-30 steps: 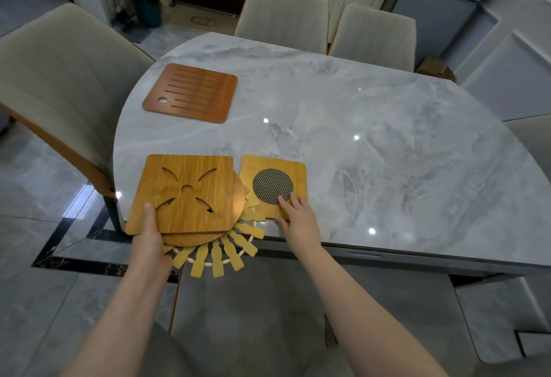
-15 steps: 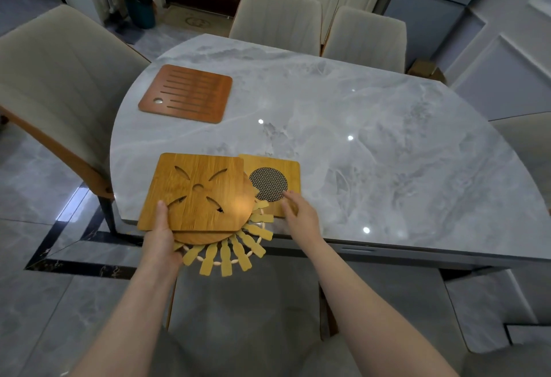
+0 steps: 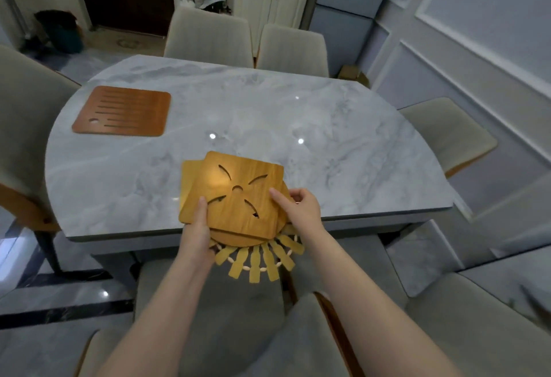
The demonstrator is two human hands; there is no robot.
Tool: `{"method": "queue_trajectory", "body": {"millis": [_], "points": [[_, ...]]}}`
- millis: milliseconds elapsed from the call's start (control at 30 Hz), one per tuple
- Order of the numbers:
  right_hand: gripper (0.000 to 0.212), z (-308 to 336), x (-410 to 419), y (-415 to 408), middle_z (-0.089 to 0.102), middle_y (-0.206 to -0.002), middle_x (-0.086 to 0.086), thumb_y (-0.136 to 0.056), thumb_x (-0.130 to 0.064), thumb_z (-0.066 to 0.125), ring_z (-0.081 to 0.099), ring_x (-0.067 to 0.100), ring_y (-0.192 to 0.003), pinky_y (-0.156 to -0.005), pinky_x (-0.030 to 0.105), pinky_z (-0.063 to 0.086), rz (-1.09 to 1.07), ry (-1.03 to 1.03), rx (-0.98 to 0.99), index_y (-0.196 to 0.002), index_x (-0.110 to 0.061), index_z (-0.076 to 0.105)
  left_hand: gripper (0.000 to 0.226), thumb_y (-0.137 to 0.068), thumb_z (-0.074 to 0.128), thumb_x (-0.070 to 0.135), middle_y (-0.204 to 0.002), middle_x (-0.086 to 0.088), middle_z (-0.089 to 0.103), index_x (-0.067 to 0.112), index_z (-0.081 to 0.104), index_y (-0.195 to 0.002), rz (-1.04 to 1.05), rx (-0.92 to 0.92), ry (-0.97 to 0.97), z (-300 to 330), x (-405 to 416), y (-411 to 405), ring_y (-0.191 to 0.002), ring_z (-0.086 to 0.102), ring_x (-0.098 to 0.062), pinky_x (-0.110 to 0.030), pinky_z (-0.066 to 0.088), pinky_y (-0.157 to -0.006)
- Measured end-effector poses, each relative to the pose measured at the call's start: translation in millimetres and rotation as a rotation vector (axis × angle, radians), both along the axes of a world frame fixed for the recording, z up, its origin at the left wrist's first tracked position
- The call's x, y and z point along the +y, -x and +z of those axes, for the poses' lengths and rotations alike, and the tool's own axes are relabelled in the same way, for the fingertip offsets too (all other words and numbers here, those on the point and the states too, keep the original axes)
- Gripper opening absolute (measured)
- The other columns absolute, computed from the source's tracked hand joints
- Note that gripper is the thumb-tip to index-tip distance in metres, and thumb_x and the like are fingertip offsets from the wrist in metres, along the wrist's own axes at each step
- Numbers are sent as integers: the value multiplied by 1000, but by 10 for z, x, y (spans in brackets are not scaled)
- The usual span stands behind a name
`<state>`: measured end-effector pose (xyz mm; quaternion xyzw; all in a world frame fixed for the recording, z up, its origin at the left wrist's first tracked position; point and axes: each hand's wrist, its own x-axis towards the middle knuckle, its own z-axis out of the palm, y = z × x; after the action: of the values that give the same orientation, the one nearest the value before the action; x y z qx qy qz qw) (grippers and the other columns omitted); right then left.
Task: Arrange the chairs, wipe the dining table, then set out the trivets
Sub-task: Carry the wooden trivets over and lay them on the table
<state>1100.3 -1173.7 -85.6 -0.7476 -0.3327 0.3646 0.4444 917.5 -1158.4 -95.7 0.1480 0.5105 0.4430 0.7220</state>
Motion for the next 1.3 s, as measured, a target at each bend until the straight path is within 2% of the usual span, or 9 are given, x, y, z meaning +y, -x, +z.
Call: {"method": "queue_trajectory", "body": {"millis": [167,300,400,500,667,767,867,1067,1300], "points": [[59,201,-368,-509,60,-104,-1,-64,-54,81,60,15,-96,-85,35,54,-80,65,-7,-101,-18,53,71,-88,53,53,-137,-11,49,24,26,-146,-119,-1,-1,132,-258,-531,-116,54,-33,-42,51,-79],[65,291,-708,-1008,53,-110,-1,-67,-43,83,56,17,-102,-86,34,52,-160,46,70,-113,-18,45,69,-88,53,55,-137,-10,50,24,30,-145,-219,-6,-49,240,-526,-1020,-115,55,-30,-39,52,-77],[58,319,-931,-1386,57,-114,4,-70,-34,84,58,18,-102,-89,38,53,-178,13,85,-113,-17,48,64,-88,54,52,-132,-7,54,26,34,-143,-238,-18,-80,331,-754,-1383,-107,57,-28,-43,51,-82],[51,355,-1094,-1743,58,-111,5,-74,-31,81,59,17,-98,-80,32,53,-213,2,103,-110,-17,48,63,-87,56,50,-129,-6,56,22,39,-141,-254,-23,-96,373,-966,-1703,-96,59,-22,-40,51,-81],[45,439,-1442,-2568,62,-112,8,-81,-31,75,60,18,-96,-79,30,53,-244,0,114,-114,-8,56,56,-84,64,41,-105,-4,64,12,49,-129,-306,-10,-121,436,-1323,-2417,-91,63,-19,-31,52,-66],[21,508,-1580,-2923,67,-109,11,-89,-30,67,61,20,-93,-82,33,53,-289,2,146,-95,-10,63,48,-84,68,29,-108,-5,66,12,50,-125,-354,-5,-151,445,-1476,-2723,-93,65,-20,-29,52,-66],[20,533,-1597,-3156,66,-110,10,-93,-32,60,61,23,-95,-86,36,52,-341,33,172,-85,-14,60,48,-82,70,17,-113,-9,65,13,50,-126,-363,1,-173,436,-1550,-2921,-97,65,-24,-33,53,-68],[36,516,-1463,-3204,58,-127,13,-98,-28,52,55,30,-115,-95,41,46,-445,73,493,-128,-8,55,45,-85,67,11,-107,-7,63,12,49,-126,-285,34,-158,408,-1464,-3013,-96,62,-25,-35,52,-70],[37,401,-1155,-3279,59,-127,17,-97,-24,55,58,34,-115,-88,47,48,-536,76,677,-129,-4,54,48,-87,64,9,-116,-11,61,10,46,-132,-109,50,-93,249,-1074,-2906,-94,62,-26,-36,52,-71]]}}
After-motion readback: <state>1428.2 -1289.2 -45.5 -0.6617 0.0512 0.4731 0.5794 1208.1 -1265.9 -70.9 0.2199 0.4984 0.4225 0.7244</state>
